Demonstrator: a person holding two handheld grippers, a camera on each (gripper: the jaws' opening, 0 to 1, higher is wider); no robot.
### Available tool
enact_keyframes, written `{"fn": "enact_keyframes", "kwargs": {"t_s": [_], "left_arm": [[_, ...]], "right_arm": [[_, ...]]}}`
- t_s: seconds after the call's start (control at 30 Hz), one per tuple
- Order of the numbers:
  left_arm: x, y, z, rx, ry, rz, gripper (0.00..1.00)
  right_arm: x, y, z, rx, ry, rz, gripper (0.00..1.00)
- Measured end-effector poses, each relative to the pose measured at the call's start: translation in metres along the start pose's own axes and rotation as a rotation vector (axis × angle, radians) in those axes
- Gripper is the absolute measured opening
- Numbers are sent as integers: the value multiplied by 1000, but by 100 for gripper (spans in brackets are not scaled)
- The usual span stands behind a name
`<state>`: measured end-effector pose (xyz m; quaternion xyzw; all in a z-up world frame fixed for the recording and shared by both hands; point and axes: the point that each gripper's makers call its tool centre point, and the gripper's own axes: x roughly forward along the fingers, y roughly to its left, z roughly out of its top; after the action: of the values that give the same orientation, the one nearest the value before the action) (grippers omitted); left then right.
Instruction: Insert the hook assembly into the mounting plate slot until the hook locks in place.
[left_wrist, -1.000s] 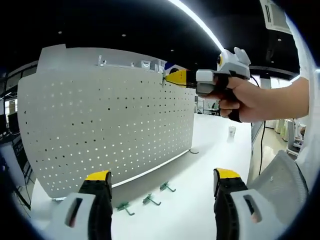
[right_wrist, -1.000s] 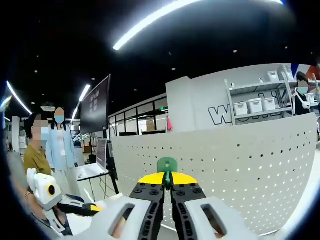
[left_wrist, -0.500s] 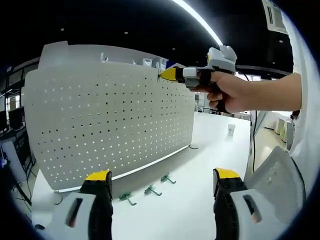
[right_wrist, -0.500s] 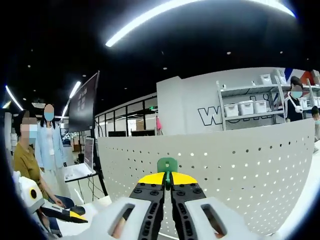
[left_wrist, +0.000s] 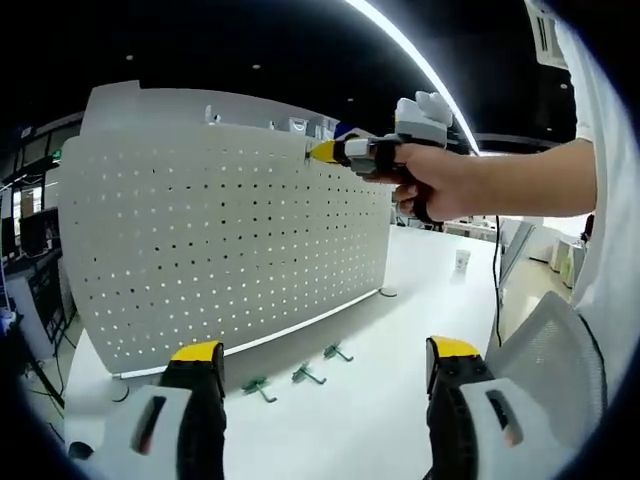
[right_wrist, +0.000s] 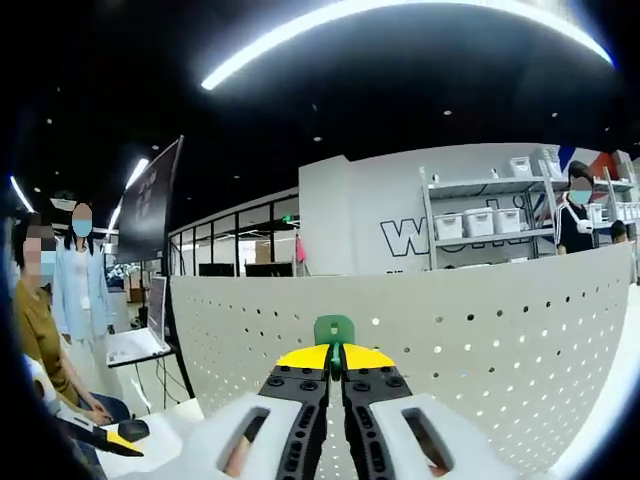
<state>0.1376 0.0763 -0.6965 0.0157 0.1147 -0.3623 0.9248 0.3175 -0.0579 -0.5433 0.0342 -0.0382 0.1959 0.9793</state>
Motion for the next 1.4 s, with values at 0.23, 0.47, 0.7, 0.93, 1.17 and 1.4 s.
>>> {"fn": "enact_keyframes", "kwargs": {"t_s": [0.23, 0.47, 0.7, 0.93, 1.17, 1.4], "left_arm": [[-2, 1, -2, -3, 4, -3, 84], [-4, 3, -6, -1, 16, -8, 84], [-5, 3, -11, 5, 34, -14, 83], [-8, 4, -16, 2, 49, -14, 83], [-9, 6, -19, -4, 61, -11, 82], [-12, 10, -20, -9, 61, 0, 81]], "right_arm": [[9, -4, -1, -16, -12, -32, 1], [19, -5, -2, -35, -16, -54, 1], [28, -5, -4, -51, -13, -63, 1], [34, -6, -6, -52, -10, -72, 1], [38, -5, -8, -40, -8, -77, 1], [41, -10, -11, -23, 2, -101, 1]]}}
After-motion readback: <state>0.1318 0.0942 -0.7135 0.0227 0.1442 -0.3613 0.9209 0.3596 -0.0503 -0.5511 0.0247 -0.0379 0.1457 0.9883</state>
